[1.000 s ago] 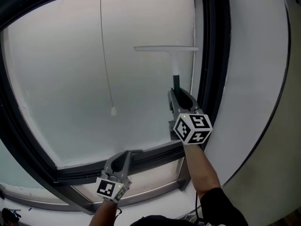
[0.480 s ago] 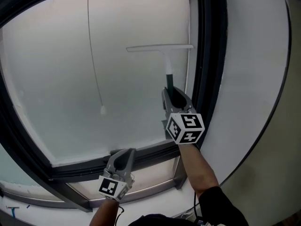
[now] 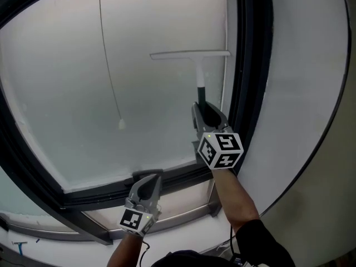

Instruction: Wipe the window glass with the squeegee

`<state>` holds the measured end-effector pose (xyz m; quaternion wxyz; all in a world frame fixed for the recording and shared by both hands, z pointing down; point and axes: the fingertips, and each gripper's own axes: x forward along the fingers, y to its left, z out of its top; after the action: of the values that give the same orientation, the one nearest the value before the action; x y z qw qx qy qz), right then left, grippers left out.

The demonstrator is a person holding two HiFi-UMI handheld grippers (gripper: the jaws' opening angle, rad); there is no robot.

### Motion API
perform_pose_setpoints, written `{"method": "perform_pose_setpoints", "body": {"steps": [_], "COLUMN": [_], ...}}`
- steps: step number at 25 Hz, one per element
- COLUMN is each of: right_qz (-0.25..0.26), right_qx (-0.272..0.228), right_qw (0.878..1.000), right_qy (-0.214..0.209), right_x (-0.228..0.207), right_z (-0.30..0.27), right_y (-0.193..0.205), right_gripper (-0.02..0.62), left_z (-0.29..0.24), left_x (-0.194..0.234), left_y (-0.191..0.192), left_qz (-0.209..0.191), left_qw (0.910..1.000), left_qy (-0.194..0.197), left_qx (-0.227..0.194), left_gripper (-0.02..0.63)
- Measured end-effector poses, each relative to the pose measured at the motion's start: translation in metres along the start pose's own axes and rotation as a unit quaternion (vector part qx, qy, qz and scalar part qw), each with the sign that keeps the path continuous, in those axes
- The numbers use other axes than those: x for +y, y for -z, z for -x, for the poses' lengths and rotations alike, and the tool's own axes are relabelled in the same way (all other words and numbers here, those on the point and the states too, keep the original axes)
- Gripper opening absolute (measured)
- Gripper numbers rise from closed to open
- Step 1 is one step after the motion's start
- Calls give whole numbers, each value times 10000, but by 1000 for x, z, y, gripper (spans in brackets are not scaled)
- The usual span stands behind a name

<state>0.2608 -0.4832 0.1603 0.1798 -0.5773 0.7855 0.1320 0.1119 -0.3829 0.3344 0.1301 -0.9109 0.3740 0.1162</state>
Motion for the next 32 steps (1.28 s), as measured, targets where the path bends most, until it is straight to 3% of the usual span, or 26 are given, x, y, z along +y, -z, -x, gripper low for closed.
{"method": "perform_pose_setpoints", "body": {"steps": [14,32], "right_qz": [72,-118], "right_qx": [257,479], "right_qw": [9995,9983], "right_qy": [172,311], "right_x": [2,7], "right_z": [28,50], "right_y": [25,58], "right_gripper": [94,94], "left_z": [9,13], "left_x": [-5,1], "left_y": [3,8], "left_qz": [132,229], "left_qw": [9995,9992], "left_qy": [294,320], "left_qx": [47,0], "left_gripper": [-2,-2]}}
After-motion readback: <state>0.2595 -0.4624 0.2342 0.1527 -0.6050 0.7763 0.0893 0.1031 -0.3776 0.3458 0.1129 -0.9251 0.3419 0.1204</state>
